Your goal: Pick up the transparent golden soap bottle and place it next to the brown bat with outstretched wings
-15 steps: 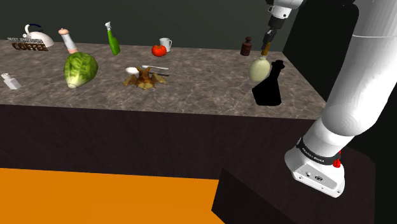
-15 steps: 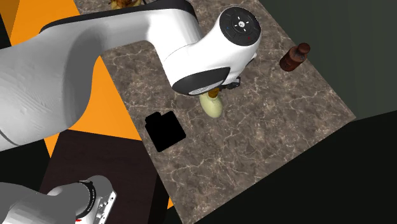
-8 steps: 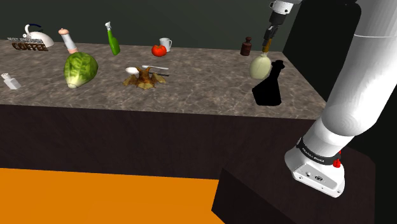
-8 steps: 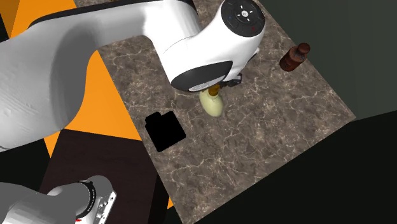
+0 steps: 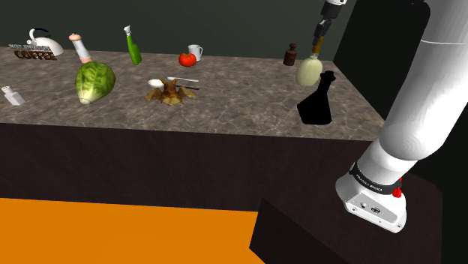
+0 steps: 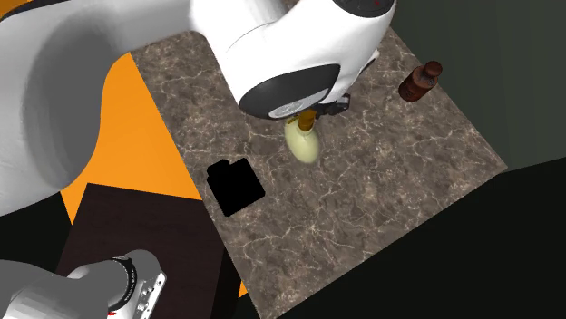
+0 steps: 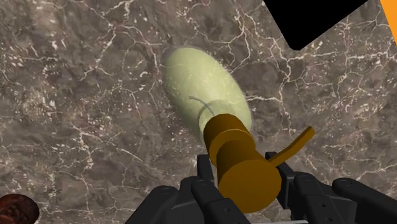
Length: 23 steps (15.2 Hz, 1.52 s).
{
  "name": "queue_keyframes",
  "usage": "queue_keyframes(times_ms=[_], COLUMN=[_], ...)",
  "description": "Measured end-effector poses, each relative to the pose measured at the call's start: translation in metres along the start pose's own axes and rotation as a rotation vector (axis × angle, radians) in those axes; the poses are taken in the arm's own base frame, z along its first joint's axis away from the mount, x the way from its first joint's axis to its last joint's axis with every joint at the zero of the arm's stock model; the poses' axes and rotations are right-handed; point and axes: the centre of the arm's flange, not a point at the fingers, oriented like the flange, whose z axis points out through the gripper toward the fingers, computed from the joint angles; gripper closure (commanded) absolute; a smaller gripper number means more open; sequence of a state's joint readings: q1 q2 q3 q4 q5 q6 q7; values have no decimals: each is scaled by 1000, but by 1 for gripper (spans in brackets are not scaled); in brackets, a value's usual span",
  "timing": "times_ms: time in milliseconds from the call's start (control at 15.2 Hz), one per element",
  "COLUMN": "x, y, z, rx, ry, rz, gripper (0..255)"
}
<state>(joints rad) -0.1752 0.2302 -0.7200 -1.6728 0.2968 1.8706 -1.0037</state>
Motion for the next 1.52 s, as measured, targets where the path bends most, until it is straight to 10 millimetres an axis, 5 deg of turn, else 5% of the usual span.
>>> queue_keyframes(times_ms=[1056,1518], x=[11,54], y=[-4,-68], z=[-81,-78], rx=[0,1], ry=[0,0], rz=[0,-2], gripper=[255,255])
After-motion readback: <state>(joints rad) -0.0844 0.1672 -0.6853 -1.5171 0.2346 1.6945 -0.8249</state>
